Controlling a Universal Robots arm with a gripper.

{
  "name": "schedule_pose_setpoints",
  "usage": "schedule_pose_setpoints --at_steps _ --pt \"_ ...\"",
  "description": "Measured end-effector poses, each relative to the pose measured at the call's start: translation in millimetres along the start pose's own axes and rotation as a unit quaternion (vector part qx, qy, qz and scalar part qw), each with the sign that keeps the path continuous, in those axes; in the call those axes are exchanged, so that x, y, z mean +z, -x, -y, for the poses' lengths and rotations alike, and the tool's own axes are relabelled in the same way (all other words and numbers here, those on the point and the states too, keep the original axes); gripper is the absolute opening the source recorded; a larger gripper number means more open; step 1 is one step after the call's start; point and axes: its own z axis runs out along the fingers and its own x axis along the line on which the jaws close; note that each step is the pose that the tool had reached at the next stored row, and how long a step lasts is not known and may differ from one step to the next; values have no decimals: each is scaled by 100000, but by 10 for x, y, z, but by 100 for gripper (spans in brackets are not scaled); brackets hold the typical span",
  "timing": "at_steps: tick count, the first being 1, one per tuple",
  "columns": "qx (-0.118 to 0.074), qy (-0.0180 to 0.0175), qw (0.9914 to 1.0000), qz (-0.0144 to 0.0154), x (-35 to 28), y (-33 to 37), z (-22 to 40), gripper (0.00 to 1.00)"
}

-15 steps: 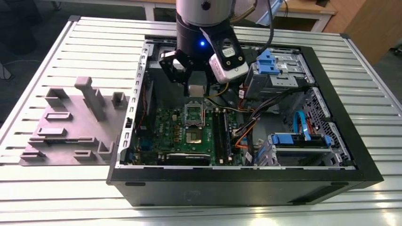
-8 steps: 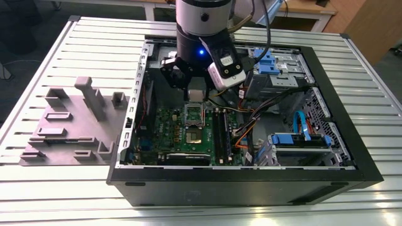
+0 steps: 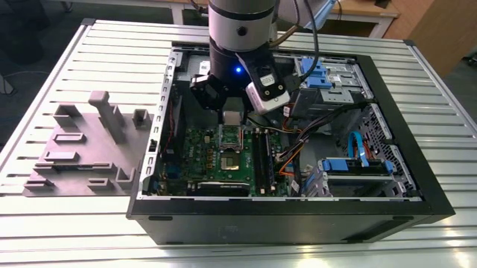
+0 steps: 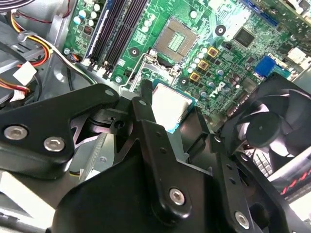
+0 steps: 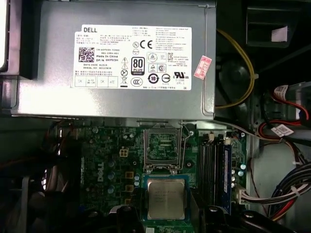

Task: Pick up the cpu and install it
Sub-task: 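Place the cpu into insertion slot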

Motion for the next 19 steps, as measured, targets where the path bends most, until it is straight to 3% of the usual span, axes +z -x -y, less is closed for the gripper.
schedule_pose_setpoints --at_steps 12,19 --pt "0 -2 100000 0 136 -2 82 47" --pt "1 0 100000 3 258 -4 153 47"
